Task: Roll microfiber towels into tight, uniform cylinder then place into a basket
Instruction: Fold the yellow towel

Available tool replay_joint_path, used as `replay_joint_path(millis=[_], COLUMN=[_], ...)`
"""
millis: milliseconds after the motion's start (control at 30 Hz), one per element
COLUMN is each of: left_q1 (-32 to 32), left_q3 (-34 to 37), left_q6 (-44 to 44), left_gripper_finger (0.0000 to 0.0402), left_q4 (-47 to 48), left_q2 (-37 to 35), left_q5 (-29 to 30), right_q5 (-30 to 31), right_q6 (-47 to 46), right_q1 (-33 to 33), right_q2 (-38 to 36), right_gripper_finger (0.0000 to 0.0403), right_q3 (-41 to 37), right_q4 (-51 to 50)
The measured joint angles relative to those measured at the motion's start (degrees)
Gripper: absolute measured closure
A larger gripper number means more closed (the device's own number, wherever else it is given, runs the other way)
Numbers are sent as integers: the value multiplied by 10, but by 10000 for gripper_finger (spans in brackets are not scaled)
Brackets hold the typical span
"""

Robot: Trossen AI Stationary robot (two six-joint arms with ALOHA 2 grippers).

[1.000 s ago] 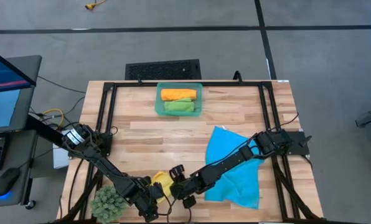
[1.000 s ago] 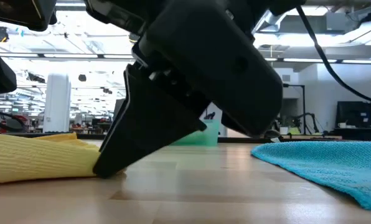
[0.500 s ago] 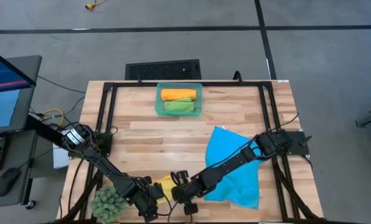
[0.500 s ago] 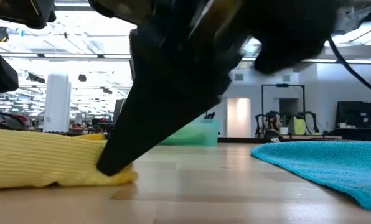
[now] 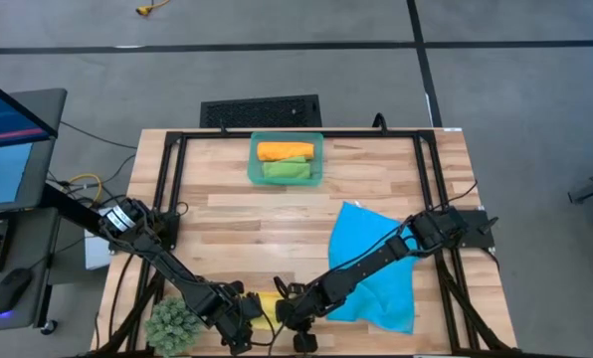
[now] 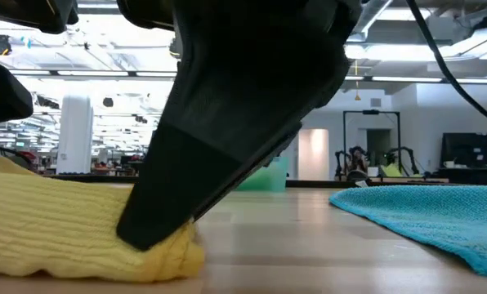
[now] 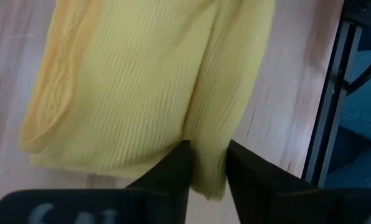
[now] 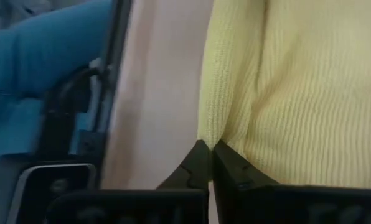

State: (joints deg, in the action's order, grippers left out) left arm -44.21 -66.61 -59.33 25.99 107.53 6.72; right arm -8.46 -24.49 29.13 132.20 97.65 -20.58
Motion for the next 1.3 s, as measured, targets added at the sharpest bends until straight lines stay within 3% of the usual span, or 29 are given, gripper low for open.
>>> replay_joint_path(millis=[233,500,633,800,1100,1300], left_q1=[6,-8,-29,-69,-144,-121], left_q3=[0,0,0,0,0,1], left_q6=[0,26,12,23,179,228], left_gripper_finger=[262,256,256,256,256,256], left_q4=[8,53,86,58,-81,-94], left_q2=[0,-9,-29,-55,-32,17], left_q5=[-27,-11,22,99,240,223], right_q5=[-37,-61,-70,-82,-82,-82], right_q6=[-57,-62,-71,-77,-86,-86], right_q1=[-12,-19,-23,-26,-32,-33], right_q2=[0,0,0,0,-1,-1], right_gripper_finger=[388,397,390,392,388,396], right_q3=[-7,-7,-7,-7,-7,-7], right_q4=[1,5,2,2,3,3])
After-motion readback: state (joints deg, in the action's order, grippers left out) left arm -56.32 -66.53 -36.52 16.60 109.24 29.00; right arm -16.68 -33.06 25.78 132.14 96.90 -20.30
